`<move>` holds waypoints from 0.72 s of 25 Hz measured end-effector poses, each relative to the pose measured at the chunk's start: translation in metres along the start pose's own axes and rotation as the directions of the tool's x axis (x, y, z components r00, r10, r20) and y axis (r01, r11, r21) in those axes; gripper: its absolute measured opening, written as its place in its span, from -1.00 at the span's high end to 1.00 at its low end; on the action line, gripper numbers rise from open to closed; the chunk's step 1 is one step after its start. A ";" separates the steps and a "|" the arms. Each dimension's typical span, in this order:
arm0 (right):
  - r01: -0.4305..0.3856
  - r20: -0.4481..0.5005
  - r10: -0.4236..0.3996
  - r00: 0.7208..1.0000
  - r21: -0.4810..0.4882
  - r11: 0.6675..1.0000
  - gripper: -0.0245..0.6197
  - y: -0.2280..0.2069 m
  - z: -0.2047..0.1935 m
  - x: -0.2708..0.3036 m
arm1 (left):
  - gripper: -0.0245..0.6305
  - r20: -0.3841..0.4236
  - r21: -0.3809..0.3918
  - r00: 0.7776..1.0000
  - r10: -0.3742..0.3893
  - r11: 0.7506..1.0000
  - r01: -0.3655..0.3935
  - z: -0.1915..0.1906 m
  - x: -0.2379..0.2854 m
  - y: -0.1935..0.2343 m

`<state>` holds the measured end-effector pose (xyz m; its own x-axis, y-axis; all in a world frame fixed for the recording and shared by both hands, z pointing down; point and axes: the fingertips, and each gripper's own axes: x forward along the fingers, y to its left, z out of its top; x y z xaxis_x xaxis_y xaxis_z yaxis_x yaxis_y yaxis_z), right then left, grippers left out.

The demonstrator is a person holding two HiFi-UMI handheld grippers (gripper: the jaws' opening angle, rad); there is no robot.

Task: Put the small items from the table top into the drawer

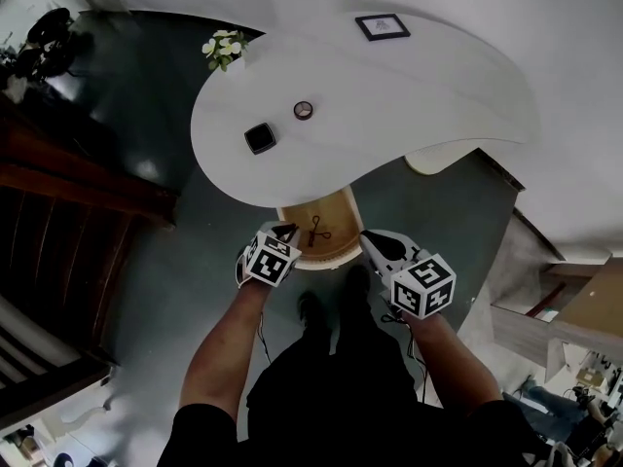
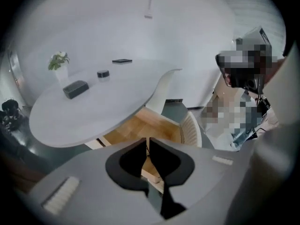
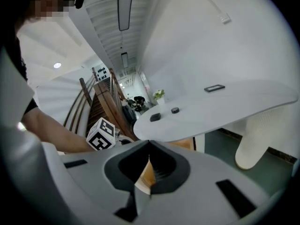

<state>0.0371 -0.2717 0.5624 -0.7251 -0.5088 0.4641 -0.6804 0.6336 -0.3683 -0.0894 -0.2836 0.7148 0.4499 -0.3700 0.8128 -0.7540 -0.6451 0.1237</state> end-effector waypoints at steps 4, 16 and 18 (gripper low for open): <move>0.005 0.012 -0.005 1.000 -0.034 0.999 0.89 0.025 0.010 -0.005 | 0.84 0.121 -0.054 0.992 0.042 0.998 -0.036 0.015 -0.040 0.005; 0.051 0.146 -0.035 0.989 -0.104 0.993 0.89 0.089 0.061 -0.051 | 0.88 0.458 -0.124 0.881 0.117 0.990 -0.067 0.055 -0.180 -0.004; 0.054 0.171 -0.033 0.985 -0.122 0.991 0.89 0.094 0.069 -0.059 | 0.88 0.493 -0.122 0.861 0.130 0.989 -0.080 0.063 -0.199 -0.007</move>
<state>0.0086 -0.2219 0.4443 -0.7099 -0.6214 0.3314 -0.7005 0.6717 -0.2412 -0.1441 -0.2473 0.5162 0.5251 -0.7314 0.4351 -0.8400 -0.5276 0.1269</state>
